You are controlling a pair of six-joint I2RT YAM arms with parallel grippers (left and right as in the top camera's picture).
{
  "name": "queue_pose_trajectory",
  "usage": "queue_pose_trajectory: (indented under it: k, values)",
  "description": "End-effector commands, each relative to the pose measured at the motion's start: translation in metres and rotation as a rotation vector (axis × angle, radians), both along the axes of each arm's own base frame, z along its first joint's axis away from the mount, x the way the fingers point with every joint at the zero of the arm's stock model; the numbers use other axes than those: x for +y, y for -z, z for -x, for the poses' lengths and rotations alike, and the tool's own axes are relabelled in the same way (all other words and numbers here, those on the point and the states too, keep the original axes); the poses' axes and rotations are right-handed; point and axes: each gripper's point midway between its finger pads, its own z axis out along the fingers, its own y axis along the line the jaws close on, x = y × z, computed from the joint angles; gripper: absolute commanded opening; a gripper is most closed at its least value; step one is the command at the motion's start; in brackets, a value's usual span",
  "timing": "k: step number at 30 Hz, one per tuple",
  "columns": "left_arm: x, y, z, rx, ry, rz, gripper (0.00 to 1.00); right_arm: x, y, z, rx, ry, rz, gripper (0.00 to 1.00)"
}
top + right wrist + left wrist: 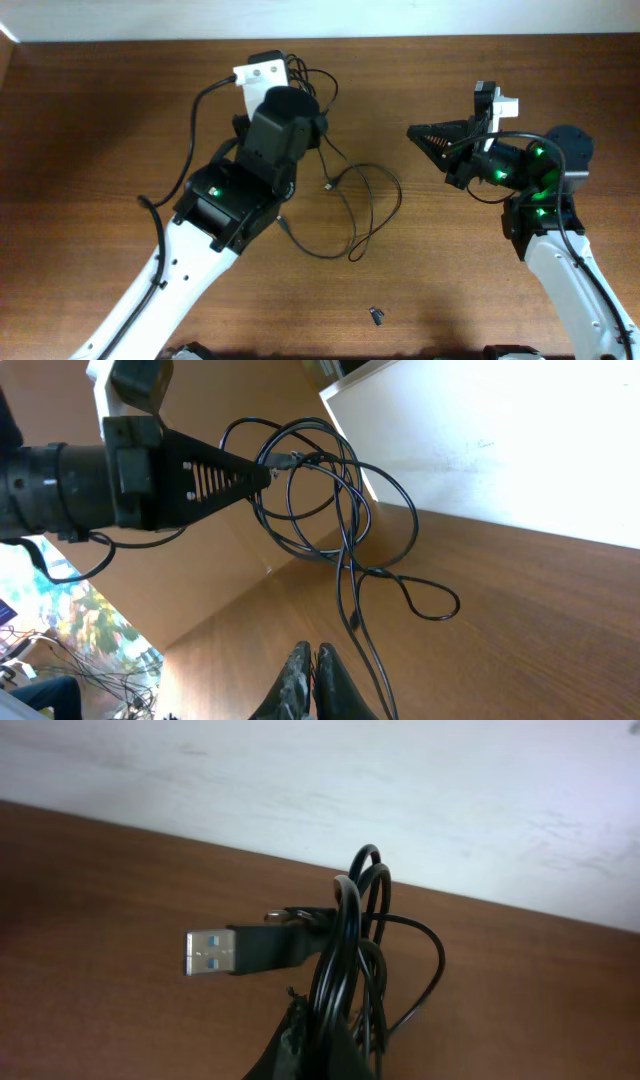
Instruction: Untangle cables
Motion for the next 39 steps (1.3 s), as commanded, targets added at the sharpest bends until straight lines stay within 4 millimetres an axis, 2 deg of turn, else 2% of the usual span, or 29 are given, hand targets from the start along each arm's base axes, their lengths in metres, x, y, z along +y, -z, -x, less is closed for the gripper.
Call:
queue_pose_trajectory:
  k: [1,2,3,4,7,11,14,19,22,24,25,26,30,35,37,38,39]
  values:
    - [-0.013,-0.003,0.0,0.014,0.071,0.081,0.0,0.002,-0.005,0.001,-0.027,-0.005,0.005,0.18]
    - [-0.022,-0.001,0.002,0.029,0.119,0.105,0.0,0.001,-0.005,0.0,-0.027,-0.001,0.005,0.62]
    - [-0.036,0.001,0.005,0.049,0.189,0.139,0.0,0.001,-0.005,0.0,-0.027,0.002,0.005,0.86]
    - [-0.045,0.002,0.009,0.065,0.241,0.165,0.0,0.001,-0.005,0.0,-0.027,0.002,0.005,0.99]
    - [-0.074,0.001,0.021,0.105,0.4,0.245,0.0,0.001,-0.005,-0.001,-0.052,0.004,0.016,0.99]
    - [-0.089,-0.001,0.03,0.129,0.489,0.287,0.0,0.0,-0.005,-0.002,-0.105,0.015,0.04,0.99]
    - [-0.091,-0.002,0.031,0.126,0.501,0.295,0.0,0.0,-0.005,-0.004,-0.13,0.025,0.051,0.99]
    - [-0.114,-0.011,0.04,0.098,0.574,0.315,0.0,-0.003,-0.005,-0.009,-0.167,0.062,0.069,0.71]
    - [-0.13,-0.012,0.045,0.09,0.61,0.318,0.0,-0.003,-0.005,-0.01,-0.168,0.066,0.069,0.6]
    - [-0.142,-0.012,0.05,0.086,0.639,0.321,0.0,-0.004,-0.005,-0.01,-0.168,0.07,0.069,0.45]
    - [-0.145,-0.013,0.052,0.081,0.648,0.323,0.0,-0.004,-0.005,-0.01,-0.171,0.07,0.071,0.41]
    - [-0.15,-0.015,0.054,0.076,0.662,0.325,0.0,-0.004,-0.005,-0.01,-0.175,0.07,0.073,0.32]
    - [-0.163,-0.016,0.059,0.067,0.693,0.331,0.0,-0.003,-0.002,-0.01,-0.165,0.069,0.079,0.21]
    - [-0.172,-0.018,0.065,0.059,0.72,0.336,0.0,-0.004,-0.002,-0.012,-0.164,0.076,0.08,0.22]
    - [-0.177,-0.017,0.066,0.058,0.729,0.337,0.0,-0.004,-0.002,-0.011,-0.164,0.075,0.08,0.37]
    - [-0.18,-0.015,0.065,0.06,0.732,0.336,0.0,-0.004,-0.002,-0.011,-0.164,0.075,0.08,0.37]
    - [-0.182,-0.012,0.063,0.066,0.731,0.334,0.0,-0.004,-0.002,-0.011,-0.164,0.075,0.08,0.32]
